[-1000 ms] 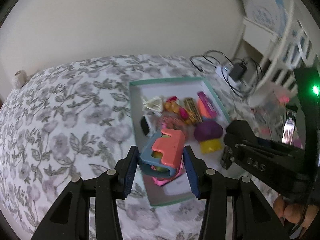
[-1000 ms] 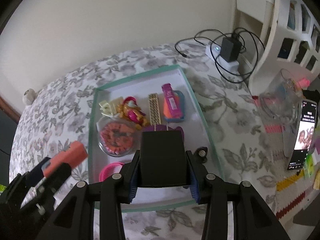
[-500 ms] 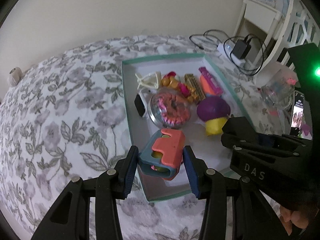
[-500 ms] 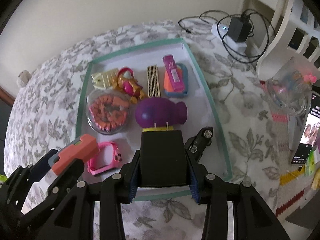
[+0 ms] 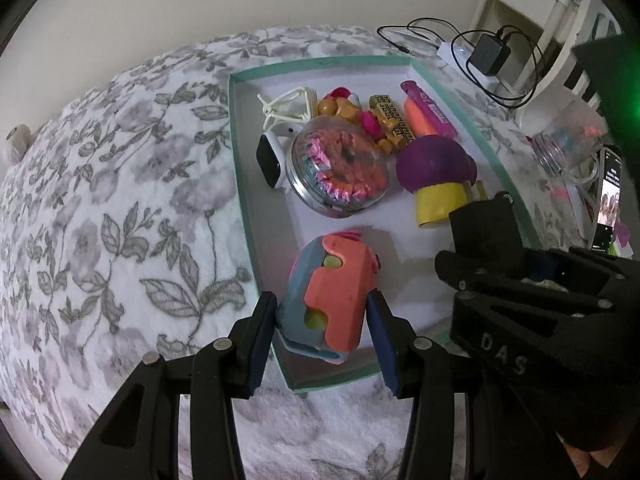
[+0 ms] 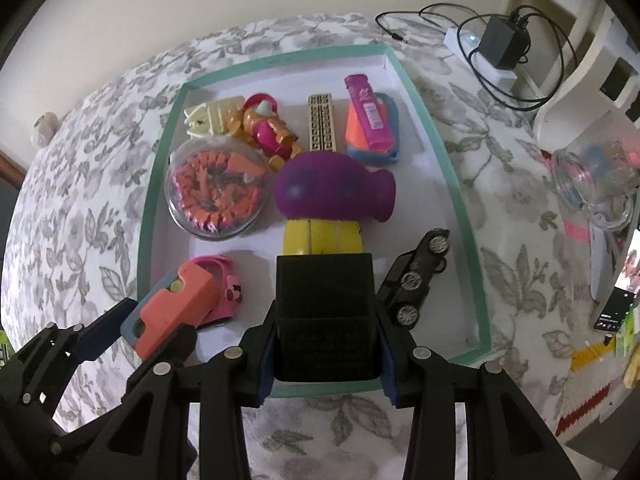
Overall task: Organize rigid objects
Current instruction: 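Carry the block with the left tool while the right tool carries the black box, both releasing into the tray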
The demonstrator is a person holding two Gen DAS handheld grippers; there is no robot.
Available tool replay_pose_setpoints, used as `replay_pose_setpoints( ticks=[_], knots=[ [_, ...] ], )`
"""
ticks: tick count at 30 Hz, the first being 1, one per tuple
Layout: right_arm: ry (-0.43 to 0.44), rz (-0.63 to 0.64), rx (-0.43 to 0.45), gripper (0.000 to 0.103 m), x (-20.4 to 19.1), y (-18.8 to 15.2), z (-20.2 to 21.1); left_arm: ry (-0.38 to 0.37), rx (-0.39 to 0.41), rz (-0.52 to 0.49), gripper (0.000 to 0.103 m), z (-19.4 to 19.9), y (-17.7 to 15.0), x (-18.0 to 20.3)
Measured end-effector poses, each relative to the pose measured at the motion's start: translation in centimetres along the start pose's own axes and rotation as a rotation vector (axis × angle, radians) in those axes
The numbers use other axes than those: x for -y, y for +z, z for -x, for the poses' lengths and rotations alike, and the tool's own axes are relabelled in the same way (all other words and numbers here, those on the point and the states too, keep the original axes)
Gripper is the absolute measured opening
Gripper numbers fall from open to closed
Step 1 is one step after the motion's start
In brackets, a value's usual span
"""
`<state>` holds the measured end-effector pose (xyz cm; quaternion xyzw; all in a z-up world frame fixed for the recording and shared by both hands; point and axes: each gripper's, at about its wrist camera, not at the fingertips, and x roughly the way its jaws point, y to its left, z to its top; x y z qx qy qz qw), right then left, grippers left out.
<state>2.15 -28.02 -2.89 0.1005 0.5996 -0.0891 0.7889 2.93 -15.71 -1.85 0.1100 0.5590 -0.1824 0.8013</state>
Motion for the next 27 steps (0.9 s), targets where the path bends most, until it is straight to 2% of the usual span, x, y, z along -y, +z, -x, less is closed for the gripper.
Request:
replay_pose_setpoints(
  ticks=[4,9,13,18,27],
  knots=[
    [-0.006,-0.001,-0.018,0.044,0.1,-0.2,-0.5,0.033,0.014,-0.041,0.049,-0.1,0.0,0.6],
    [-0.009,0.005,-0.017,0.044,0.0,-0.2,-0.4,0.027,0.011,-0.034,0.049,-0.1,0.1,0.4],
    [-0.008,0.018,-0.003,0.046,-0.4,-0.1,0.3,0.039,0.011,-0.033,0.056,-0.1,0.0,0.4],
    [-0.012,0.035,0.028,0.047,-1.2,0.5,1.9,0.015,0.007,-0.034,0.056,0.1,0.1,0.7],
    [-0.002,0.031,0.112,0.047,-1.2,0.6,4.4,-0.032,0.055,-0.020,0.056,1.9,0.6,0.6]
  ],
)
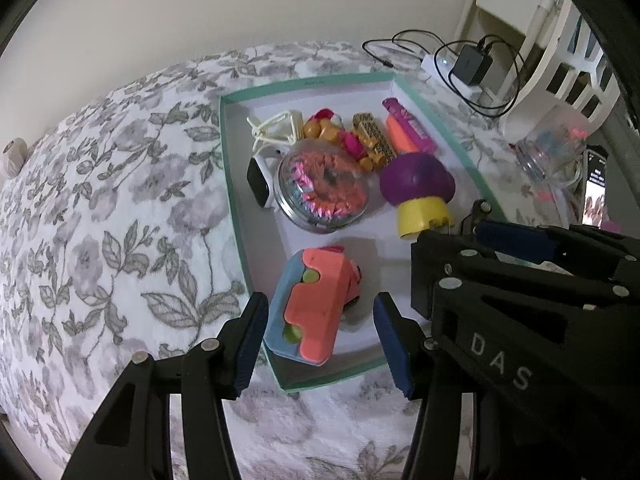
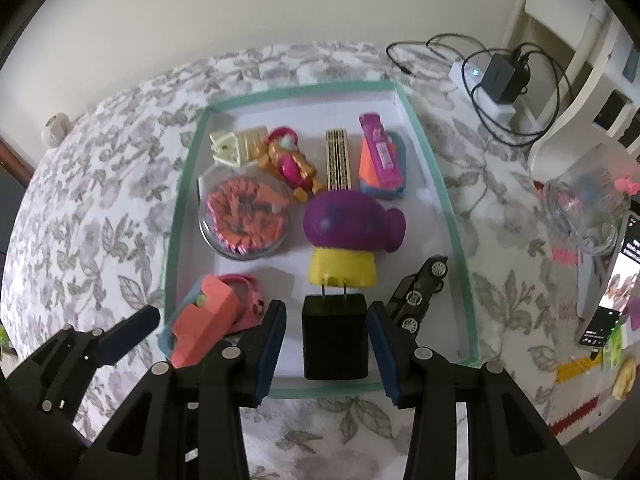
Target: Organize rigid objects
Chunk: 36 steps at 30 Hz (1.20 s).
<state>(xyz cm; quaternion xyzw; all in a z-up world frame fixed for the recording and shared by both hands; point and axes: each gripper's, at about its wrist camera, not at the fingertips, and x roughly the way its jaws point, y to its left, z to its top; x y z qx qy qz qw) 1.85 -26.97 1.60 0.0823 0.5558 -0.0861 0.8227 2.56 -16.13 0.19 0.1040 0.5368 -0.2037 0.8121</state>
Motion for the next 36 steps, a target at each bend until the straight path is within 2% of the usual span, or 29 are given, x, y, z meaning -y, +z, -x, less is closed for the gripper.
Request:
replay_pose_setpoints(
  ticks=[6,14,15,16,17,18,19,22,25,28,30,34,36],
  knots=[
    [0.003,-0.031,0.045,0.047,0.1,0.4,0.7,-0.001,0.023,0.056,0.056,0.8,0.4,-1.2],
    [0.000,-0.045,0.033,0.046,0.5,0.5,-0.2,0.068,0.039,0.170,0.057,1.3,0.7,-3.9],
    [-0.001,-0.042,0.030,0.046,0.4,0.4,-0.3,0.076,0.038,0.192,0.058,1.2,0.7,-4.4],
    [0.000,-0.039,0.027,0.047,0.3,0.4,-0.4,0.089,0.033,0.208,0.063,1.1,0.7,-4.8],
    [0.000,-0.037,0.025,0.051,0.2,0.4,-0.5,0.101,0.030,0.217,0.068,1.1,0.7,-5.1],
    [-0.003,-0.036,0.023,0.056,0.2,0.4,-0.6,0.124,0.033,0.232,0.079,1.1,0.7,-5.5],
    [-0.006,-0.034,0.021,0.061,0.1,0.4,-0.7,0.136,0.040,0.243,0.082,1.2,0.7,-5.8],
    [-0.008,-0.029,0.016,0.062,0.0,0.3,-0.9,0.150,0.050,0.267,0.082,1.4,0.6,-6.6],
    [-0.009,-0.023,0.015,0.074,-0.2,0.3,-1.0,0.163,0.049,0.283,0.086,1.2,0.5,-7.0],
    [-0.011,-0.013,0.011,0.081,-0.4,0.2,-1.2,0.177,0.043,0.287,0.087,0.9,0.4,-7.3],
    [-0.016,-0.004,0.008,0.083,-0.5,0.2,-1.4,0.202,0.039,0.298,0.096,0.7,0.2,-7.6],
    [-0.019,-0.009,0.004,0.101,-0.3,0.1,-1.8,0.216,0.043,0.330,0.097,0.7,0.1,-8.6],
    [-0.010,-0.016,0.006,0.102,-0.3,0.1,-1.8,0.219,0.039,0.348,0.097,0.8,0.0,-9.1]
  ],
)
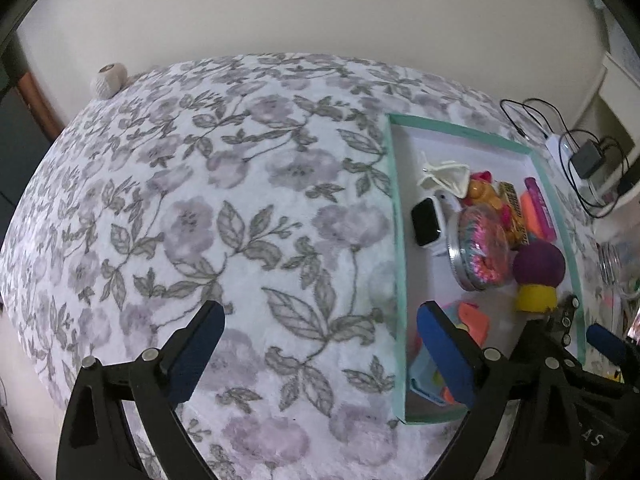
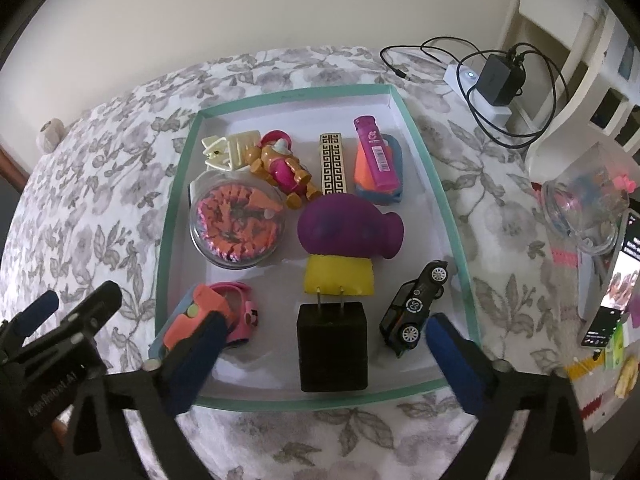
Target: Organize rigid objects
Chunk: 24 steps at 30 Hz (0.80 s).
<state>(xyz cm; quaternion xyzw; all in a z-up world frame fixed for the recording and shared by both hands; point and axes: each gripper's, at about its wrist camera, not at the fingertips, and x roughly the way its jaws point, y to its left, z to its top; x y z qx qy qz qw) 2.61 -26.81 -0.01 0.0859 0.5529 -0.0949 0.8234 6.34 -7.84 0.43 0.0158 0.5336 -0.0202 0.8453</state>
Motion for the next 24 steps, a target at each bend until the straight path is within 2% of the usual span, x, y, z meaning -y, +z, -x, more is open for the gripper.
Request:
replay_pose_setpoints(
  ticks=[9,24],
  knots=[
    [-0.003,0.004,0.009,0.103,-0.6,-0.5,0.5,-0.003,-0.036,0.017,0.097,0.0,-0.5,-0.9],
    [0.001,0.029,0.029,0.103,-1.6,-3.1,2.5,-0.002,-0.028,0.015,0.097,2.6,-2.1,-2.9]
  ],
)
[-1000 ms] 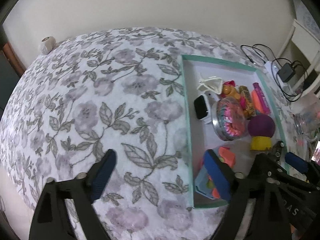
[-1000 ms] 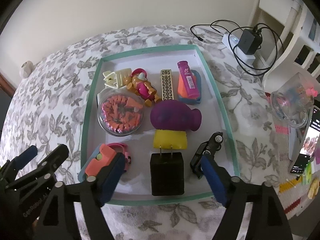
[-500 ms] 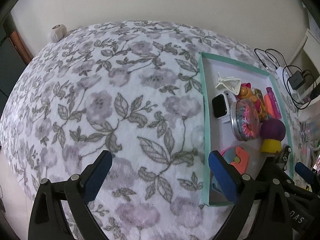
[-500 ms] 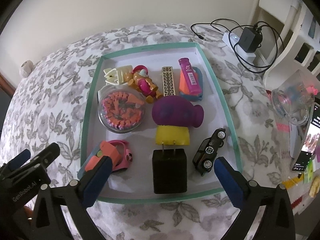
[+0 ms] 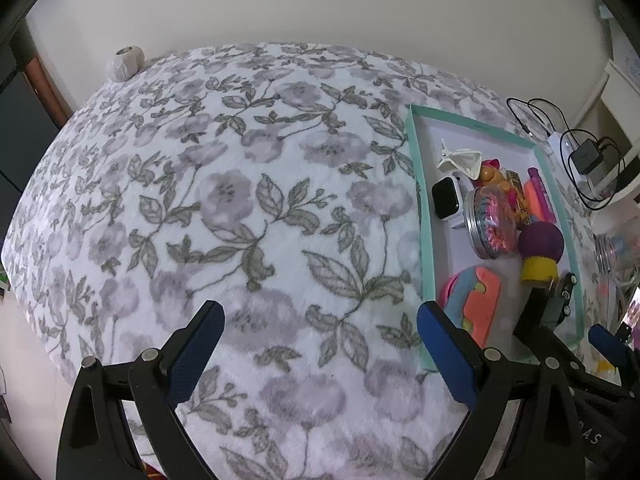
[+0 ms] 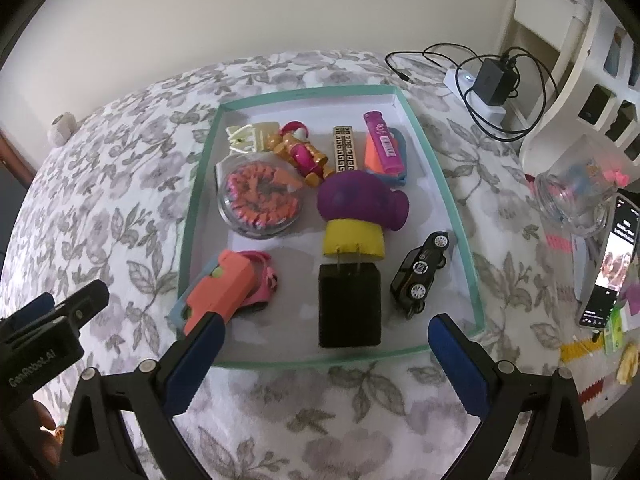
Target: Organize rigid objects
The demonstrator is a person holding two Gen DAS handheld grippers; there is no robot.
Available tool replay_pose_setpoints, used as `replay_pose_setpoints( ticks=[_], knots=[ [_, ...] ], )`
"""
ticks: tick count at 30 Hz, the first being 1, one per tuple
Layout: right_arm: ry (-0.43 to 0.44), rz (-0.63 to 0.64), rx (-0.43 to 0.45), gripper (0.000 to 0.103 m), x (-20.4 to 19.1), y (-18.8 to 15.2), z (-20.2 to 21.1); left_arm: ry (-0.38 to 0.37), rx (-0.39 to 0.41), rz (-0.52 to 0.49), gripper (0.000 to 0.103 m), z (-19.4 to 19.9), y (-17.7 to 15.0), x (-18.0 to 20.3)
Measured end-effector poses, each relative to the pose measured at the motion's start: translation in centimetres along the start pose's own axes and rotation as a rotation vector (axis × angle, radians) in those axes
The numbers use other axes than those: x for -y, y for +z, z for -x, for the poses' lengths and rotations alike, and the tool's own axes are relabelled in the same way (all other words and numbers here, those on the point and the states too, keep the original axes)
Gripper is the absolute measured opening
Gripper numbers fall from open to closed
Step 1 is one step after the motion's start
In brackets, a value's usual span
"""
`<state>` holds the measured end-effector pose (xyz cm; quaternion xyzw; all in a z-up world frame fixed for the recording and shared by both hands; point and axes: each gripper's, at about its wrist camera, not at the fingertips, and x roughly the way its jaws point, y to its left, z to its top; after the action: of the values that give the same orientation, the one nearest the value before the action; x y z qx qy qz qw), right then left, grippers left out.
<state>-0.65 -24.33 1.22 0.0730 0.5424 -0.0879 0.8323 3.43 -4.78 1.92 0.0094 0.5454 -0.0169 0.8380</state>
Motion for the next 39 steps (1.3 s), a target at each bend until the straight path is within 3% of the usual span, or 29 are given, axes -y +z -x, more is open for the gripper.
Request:
replay_pose_setpoints(
  ticks=[15,27,39],
  knots=[
    [0.018,0.017,0.020,0.103,-1.1,-1.9,1.9,-0.055,0.024,0.000,0.097,2.8,-2.2,-1.6],
    [0.014,0.028,0.026,0.103,-1.3,-2.7,2.5,-0.009,0.039,-0.064,0.097,3.6,-3.5,-1.8],
    [0.015,0.030,0.036,0.103,-1.3,-3.5,3.2,0.014,0.034,-0.065,0.097,3.7,-4.3,-2.4]
  ],
)
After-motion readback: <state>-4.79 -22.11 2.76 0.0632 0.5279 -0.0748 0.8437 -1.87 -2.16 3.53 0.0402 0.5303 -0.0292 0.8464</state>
